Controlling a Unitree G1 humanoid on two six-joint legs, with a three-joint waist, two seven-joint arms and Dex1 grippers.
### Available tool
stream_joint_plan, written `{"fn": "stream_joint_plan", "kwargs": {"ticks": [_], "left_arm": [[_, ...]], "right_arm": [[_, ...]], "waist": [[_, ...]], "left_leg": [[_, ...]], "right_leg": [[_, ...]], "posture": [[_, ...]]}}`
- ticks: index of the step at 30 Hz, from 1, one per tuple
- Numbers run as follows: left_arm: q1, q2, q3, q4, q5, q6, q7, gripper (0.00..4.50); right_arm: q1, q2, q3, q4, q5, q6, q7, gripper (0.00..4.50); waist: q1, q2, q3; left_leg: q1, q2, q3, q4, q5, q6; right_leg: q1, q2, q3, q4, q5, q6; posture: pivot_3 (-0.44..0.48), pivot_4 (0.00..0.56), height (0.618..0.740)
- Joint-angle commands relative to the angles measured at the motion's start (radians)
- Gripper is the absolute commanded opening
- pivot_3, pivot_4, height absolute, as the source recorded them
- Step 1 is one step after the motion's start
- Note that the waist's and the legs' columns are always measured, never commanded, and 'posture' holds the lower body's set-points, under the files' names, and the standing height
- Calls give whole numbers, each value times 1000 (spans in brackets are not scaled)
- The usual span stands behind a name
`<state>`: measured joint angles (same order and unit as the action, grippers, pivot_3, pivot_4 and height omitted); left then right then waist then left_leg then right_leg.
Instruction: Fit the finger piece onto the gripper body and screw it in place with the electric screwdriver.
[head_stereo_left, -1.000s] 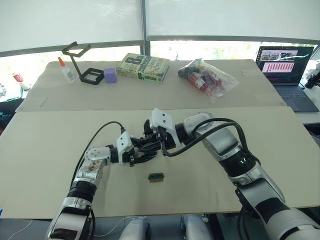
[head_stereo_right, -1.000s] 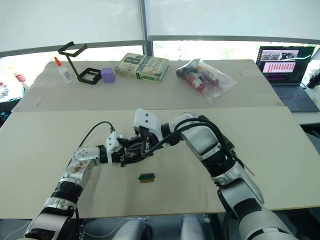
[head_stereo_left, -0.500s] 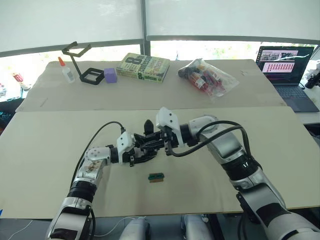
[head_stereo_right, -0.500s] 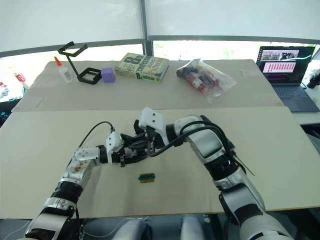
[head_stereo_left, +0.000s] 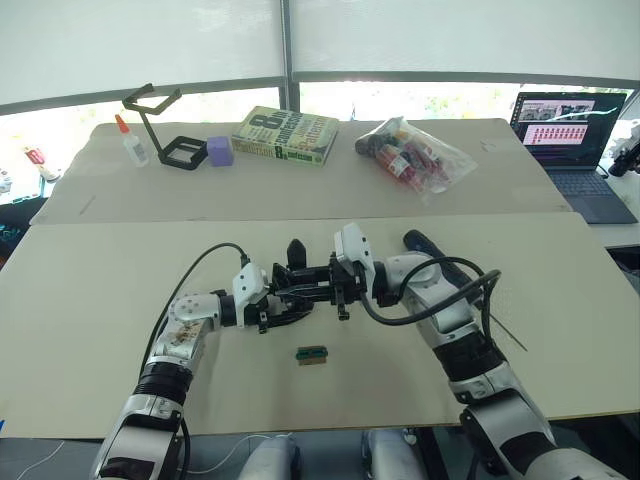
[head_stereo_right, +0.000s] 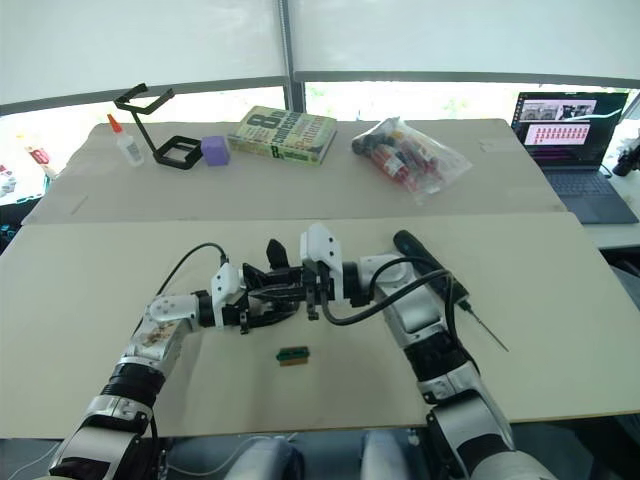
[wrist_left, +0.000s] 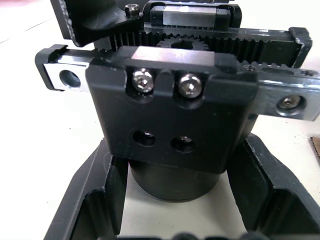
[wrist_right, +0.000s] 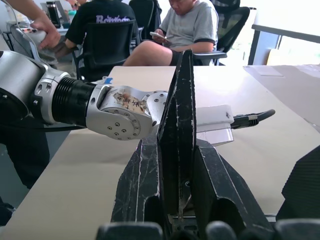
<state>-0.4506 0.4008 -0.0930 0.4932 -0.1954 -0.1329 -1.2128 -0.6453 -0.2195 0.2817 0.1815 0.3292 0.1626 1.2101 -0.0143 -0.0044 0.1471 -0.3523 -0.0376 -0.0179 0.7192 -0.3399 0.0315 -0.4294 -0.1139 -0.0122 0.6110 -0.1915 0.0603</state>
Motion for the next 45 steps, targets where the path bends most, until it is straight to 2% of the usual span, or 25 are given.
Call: {"fn": "stream_joint_plan", "kwargs": {"ticks": [1, 11, 27, 36, 45], "left_arm": [[34, -6, -31, 18, 7, 24, -16, 2294], [42, -2, -29, 4, 6, 33, -10, 2294], [50, 1, -34, -19, 3, 48, -8, 2294], [52, 0, -33, -27, 3, 56, -5, 2294], [57, 1, -33, -36, 1, 65, 2, 2294]], "right_arm": [[-2, 9, -8, 32, -10, -64, 10, 349], [4, -3, -22, 150, -39, -163, 37, 349], [10, -33, -19, 101, -31, -110, 50, 349], [29, -36, -12, 175, -55, -58, 24, 349], [30, -44, -5, 264, -82, -91, 22, 349]], "waist": [[0, 0, 0], [0, 0, 0], [0, 0, 0], [1, 0, 0], [0, 1, 0]], "left_leg": [[0, 0, 0, 0, 0, 0], [0, 0, 0, -1, 0, 0], [1, 0, 0, -2, 0, 0], [1, 0, 0, -2, 0, 0], [11, 0, 0, -4, 0, 0]], "right_leg": [[0, 0, 0, 0, 0, 0], [0, 0, 0, 0, 0, 0], [0, 0, 0, 0, 0, 0], [0, 0, 0, 0, 0, 0], [8, 0, 1, 0, 0, 0]], "posture": [[0, 150, 740], [0, 150, 740], [0, 150, 740], [0, 150, 740], [0, 150, 740]]}}
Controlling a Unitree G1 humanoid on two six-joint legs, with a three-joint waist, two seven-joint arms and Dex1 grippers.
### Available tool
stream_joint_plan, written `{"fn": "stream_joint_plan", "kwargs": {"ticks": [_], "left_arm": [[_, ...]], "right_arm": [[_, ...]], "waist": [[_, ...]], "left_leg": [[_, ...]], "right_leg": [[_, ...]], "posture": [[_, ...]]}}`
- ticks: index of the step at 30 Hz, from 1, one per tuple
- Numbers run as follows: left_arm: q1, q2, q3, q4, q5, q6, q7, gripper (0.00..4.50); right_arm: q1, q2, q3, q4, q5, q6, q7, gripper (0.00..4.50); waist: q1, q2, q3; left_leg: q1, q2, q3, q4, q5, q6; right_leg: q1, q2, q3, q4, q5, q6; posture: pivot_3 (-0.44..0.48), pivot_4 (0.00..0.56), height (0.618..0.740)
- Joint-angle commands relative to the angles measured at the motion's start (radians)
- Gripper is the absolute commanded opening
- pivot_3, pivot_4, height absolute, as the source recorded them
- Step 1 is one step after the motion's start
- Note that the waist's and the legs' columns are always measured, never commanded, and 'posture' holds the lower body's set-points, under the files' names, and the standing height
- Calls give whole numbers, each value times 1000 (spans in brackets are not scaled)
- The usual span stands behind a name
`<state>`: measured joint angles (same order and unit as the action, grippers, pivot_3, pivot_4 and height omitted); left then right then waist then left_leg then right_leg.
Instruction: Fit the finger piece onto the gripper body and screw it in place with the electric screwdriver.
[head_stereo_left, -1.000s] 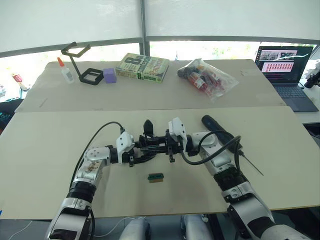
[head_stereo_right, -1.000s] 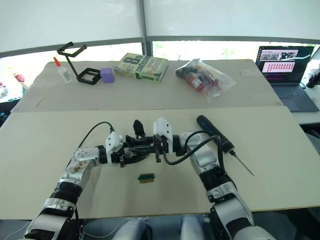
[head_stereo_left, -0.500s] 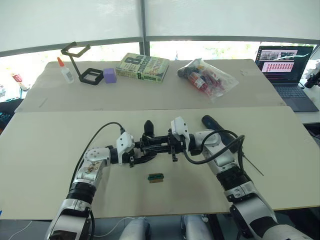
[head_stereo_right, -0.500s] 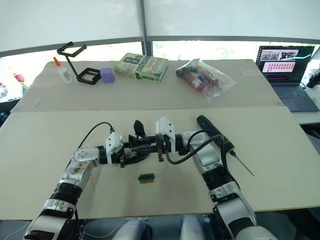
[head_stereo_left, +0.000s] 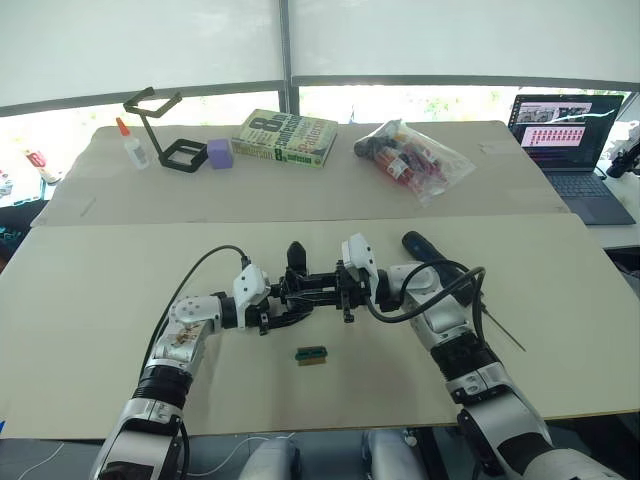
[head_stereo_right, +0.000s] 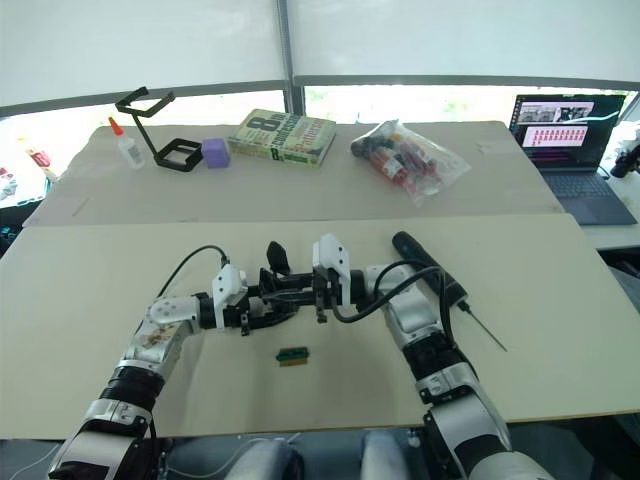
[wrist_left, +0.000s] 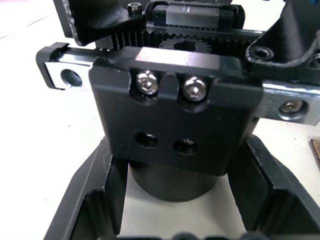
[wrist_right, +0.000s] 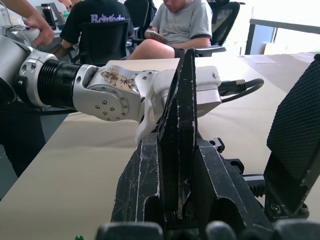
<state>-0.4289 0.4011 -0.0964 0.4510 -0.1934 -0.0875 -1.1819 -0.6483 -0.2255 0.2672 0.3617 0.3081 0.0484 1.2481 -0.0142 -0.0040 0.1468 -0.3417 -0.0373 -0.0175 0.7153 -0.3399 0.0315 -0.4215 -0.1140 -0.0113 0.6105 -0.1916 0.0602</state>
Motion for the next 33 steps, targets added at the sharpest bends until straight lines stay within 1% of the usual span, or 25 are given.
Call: {"fn": "stream_joint_plan", "kwargs": {"ticks": [1, 14, 23, 24, 26, 33], "left_arm": [[36, 1, -30, 6, -1, 19, -29, 2294], [37, -1, -29, 6, -3, 17, -27, 2294], [38, 0, -33, 7, -4, 17, -28, 2294], [38, -1, -33, 8, -5, 17, -28, 2294], [35, -3, -34, 12, -5, 16, -27, 2294], [28, -9, -35, 27, -3, 8, -31, 2294]], "right_arm": [[33, -43, 16, 84, -65, 28, -12, 349], [27, -64, 28, 73, -68, 58, -3, 349], [13, -56, -1, -51, -1, 57, 31, 349], [13, -56, -5, -77, 25, 79, 44, 349], [14, -48, -25, -122, 83, 120, 61, 1405], [13, -24, -56, -181, 98, 24, 72, 3784]], "waist": [[0, 0, 0], [0, 1, -1], [3, 1, -1], [3, 1, -1], [4, 1, -1], [2, 1, -1]], "left_leg": [[0, 0, 0, 0, 0, 0], [1, 0, 0, -1, 0, 0], [0, 0, 0, -2, 0, 0], [-1, 0, 0, -2, 0, 0], [-2, 0, 0, -2, 0, 0], [-4, 0, 0, -1, 0, 0]], "right_leg": [[0, 0, 0, 0, 0, 0], [0, 0, 0, 0, 0, 0], [-1, -1, 0, 0, 0, 0], [-1, -1, 0, 0, 0, 0], [-2, -1, 0, -1, 0, 0], [-4, 0, -1, -1, 0, 0]], "posture": [[0, 150, 740], [0, 150, 740], [0, 150, 740], [0, 150, 740], [0, 150, 740], [0, 150, 740]]}}
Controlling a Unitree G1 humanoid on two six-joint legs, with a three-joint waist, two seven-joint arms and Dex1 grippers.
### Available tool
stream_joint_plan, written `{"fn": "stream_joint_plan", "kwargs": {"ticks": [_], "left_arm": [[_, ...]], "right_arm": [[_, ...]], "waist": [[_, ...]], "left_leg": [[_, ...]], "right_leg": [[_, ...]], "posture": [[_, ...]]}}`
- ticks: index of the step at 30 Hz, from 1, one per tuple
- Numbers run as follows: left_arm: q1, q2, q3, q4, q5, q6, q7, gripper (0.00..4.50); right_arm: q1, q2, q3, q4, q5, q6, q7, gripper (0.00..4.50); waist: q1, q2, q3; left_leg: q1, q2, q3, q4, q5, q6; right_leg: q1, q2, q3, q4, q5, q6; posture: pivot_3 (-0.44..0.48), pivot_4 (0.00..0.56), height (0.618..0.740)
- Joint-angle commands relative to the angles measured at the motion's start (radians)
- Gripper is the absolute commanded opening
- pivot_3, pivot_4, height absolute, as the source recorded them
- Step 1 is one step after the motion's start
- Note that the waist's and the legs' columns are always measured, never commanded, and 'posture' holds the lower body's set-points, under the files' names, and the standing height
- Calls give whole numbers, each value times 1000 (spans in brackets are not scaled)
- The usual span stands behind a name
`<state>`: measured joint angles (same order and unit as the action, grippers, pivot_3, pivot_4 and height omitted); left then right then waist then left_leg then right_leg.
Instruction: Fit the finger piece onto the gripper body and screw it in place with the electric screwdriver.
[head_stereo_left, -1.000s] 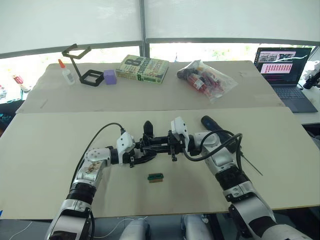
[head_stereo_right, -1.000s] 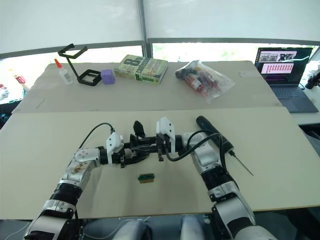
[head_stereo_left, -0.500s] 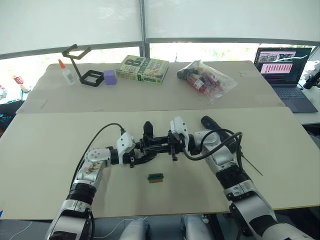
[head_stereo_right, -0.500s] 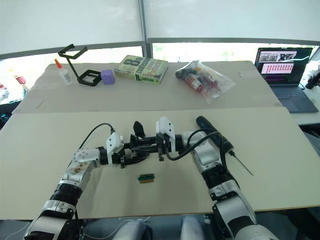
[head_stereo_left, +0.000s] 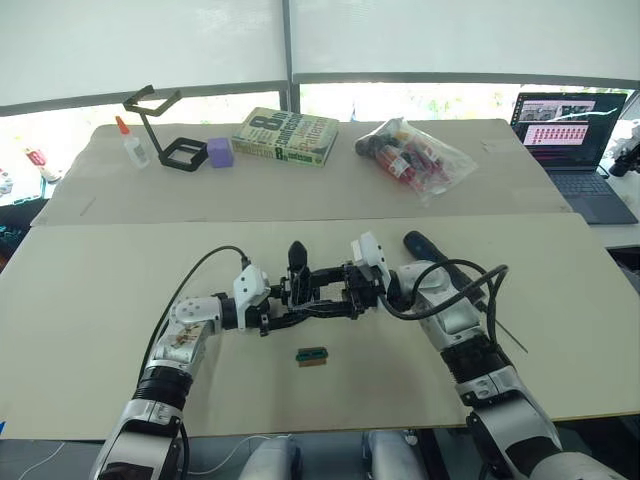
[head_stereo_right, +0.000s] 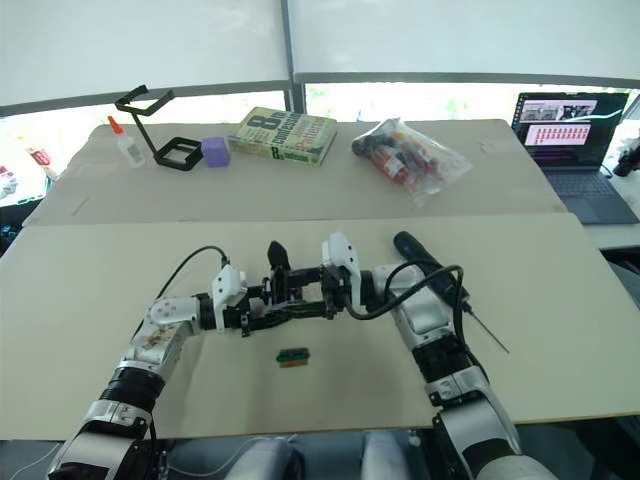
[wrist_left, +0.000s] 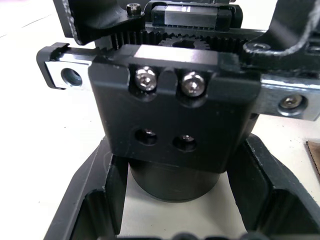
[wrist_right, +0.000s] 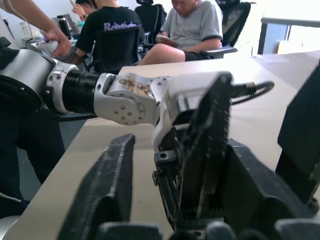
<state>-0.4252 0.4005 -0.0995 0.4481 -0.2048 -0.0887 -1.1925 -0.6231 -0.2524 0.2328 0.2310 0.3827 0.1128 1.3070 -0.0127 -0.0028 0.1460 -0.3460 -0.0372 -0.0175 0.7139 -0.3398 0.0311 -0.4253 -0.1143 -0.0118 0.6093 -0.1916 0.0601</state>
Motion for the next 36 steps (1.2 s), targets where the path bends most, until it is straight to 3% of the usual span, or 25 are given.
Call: {"fn": "stream_joint_plan", "kwargs": {"ticks": [1, 2, 15, 17, 18, 20, 29, 36], "left_arm": [[24, -10, -32, 31, 8, 9, -21, 2294], [23, -11, -32, 33, 9, 8, -21, 2294], [22, -29, -11, 37, -8, 8, 2, 2294], [18, -34, 0, 37, -10, 5, 8, 3314], [17, -37, 5, 36, -12, -1, 10, 3528], [16, -41, 15, 34, -19, -4, 10, 4422], [135, 68, 87, -89, -75, 17, -5, 4472], [282, 174, 208, -271, -196, 42, -16, 4472]], "right_arm": [[-10, 1, -21, -54, 23, -33, 14, 4118], [-8, 0, -22, -55, 23, -29, 15, 4483], [39, -16, -107, -129, 90, -25, -17, 4483], [46, -29, -120, -155, 100, -27, -16, 4500], [52, -39, -125, -172, 104, -28, -13, 4500], [66, -62, -133, -205, 111, -38, -2, 4500], [233, -269, -283, -394, 179, 54, -56, 4500], [538, -390, -523, -494, 260, 135, -165, 4500]], "waist": [[0, 0, 0], [0, 0, 0], [2, 0, 0], [3, 0, 0], [4, 0, 0], [6, 0, 0], [-3, -1, 1], [1, -1, 3]], "left_leg": [[0, 0, 0, 0, 0, 0], [0, 0, 0, 0, 0, 0], [0, 0, 0, 0, 0, 0], [0, 0, 0, 0, 0, 0], [0, 0, 0, 1, 0, 0], [0, 0, 0, 1, 0, 0], [-2, 2, 0, -2, 0, 1], [-2, 4, 0, -3, -4, 7]], "right_leg": [[0, 0, 0, 0, 0, 0], [0, 0, 0, 0, 0, 0], [0, 0, 0, 0, 0, 0], [0, 0, 0, 0, 0, 0], [0, 0, 0, 0, 0, 0], [0, 0, 0, 0, 0, 0], [-1, 0, 0, -1, 0, 0], [-3, 0, 2, -2, -1, -2]], "posture": [[0, 150, 740], [0, 150, 740], [0, 150, 740], [0, 150, 740], [0, 150, 740], [0, 150, 740], [0, 150, 740], [0, 150, 740]]}}
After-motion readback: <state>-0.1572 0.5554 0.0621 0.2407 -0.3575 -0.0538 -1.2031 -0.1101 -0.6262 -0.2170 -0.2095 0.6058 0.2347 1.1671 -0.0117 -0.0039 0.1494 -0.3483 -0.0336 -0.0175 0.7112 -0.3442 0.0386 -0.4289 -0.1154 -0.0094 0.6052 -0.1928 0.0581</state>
